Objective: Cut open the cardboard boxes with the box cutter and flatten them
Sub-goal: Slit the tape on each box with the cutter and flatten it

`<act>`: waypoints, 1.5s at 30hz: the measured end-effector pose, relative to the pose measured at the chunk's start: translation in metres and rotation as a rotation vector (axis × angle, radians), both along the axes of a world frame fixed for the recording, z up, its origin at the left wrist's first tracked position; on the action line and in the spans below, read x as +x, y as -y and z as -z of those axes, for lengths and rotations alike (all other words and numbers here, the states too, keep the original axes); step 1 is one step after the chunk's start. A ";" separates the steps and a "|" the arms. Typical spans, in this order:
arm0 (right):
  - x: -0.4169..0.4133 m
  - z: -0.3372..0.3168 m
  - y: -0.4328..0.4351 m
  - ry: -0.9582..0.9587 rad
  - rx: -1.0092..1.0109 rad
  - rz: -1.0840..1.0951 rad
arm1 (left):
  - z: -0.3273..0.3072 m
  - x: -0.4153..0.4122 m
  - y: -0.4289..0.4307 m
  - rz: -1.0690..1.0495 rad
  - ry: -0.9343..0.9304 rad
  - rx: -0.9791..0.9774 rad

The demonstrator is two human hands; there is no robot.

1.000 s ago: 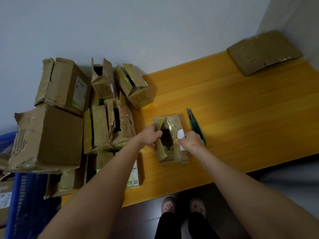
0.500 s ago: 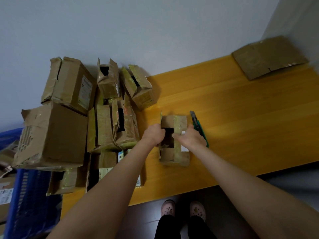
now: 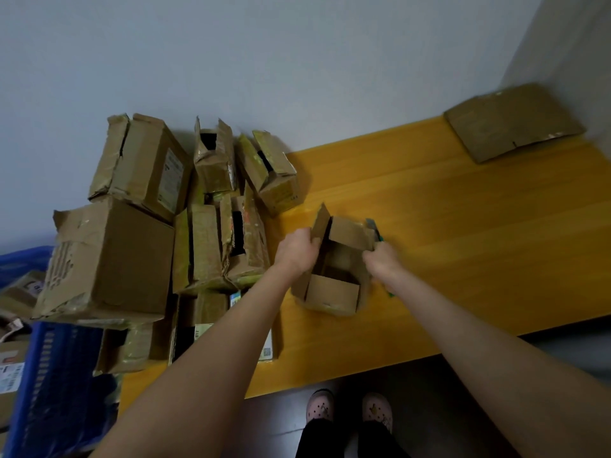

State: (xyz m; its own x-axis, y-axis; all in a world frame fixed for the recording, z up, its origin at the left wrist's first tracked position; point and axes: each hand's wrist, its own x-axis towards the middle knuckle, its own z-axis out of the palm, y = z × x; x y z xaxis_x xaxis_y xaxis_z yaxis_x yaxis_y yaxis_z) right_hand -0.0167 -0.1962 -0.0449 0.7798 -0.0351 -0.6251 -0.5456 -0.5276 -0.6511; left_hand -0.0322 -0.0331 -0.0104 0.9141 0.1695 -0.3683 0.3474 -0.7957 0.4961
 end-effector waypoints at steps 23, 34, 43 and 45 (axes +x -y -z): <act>0.010 -0.027 0.019 0.319 -0.361 -0.181 | -0.035 0.009 0.005 0.252 0.367 0.434; 0.003 -0.072 0.038 0.388 -0.049 0.016 | -0.040 0.001 -0.003 -0.258 0.106 0.028; 0.001 -0.085 0.086 0.194 0.662 0.363 | -0.087 -0.007 -0.043 -0.124 -0.059 -0.959; 0.003 -0.084 0.091 0.185 0.821 0.344 | -0.090 -0.005 -0.045 -0.158 -0.078 -1.113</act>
State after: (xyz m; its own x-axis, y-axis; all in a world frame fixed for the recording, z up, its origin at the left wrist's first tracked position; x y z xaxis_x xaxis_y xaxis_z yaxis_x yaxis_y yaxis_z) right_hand -0.0140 -0.2873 0.0388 0.8989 0.1169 -0.4223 -0.4369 0.3133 -0.8432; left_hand -0.0369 0.0116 0.0797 0.8792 -0.1776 -0.4421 0.4665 0.1316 0.8747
